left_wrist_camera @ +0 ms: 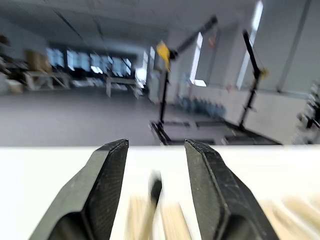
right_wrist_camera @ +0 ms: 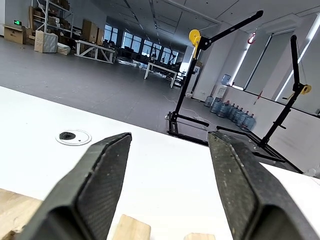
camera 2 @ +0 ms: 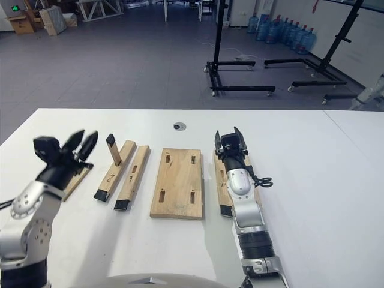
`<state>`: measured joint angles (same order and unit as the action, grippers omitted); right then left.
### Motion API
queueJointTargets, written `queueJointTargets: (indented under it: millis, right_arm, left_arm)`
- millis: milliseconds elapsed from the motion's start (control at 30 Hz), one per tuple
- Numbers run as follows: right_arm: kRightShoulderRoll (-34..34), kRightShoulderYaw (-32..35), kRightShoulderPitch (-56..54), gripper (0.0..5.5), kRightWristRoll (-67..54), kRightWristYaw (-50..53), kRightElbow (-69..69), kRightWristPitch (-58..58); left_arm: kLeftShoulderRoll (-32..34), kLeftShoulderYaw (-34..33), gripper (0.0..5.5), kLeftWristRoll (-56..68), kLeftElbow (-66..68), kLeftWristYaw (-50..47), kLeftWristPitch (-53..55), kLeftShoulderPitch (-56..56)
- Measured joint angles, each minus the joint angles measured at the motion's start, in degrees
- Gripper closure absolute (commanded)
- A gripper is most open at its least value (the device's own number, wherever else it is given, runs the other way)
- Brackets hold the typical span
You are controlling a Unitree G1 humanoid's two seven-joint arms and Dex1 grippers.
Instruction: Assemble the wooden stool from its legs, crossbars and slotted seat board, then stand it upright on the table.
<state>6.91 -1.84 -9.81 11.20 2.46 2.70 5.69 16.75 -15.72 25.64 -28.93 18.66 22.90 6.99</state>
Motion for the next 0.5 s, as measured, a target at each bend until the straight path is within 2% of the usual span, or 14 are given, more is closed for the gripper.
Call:
queueJointTargets:
  millis: [167,300,500]
  right_arm:
    - [-0.07,-0.76,0.47,2.73,0.21,-0.7,2.37,1.6]
    - [0.23,-1.02,0.48,2.73,0.35,-1.72,3.52,2.47]
    - [0.55,-1.12,0.92,2.73,0.46,-2.33,4.68,3.1]
  left_arm:
    - [0.71,8.67,2.83,-7.8,1.19,-0.29,1.18,6.19]
    - [0.74,10.58,2.27,-11.71,2.13,-3.43,4.52,8.19]
    - [0.61,10.71,2.22,-15.32,5.09,-6.6,5.81,6.92]
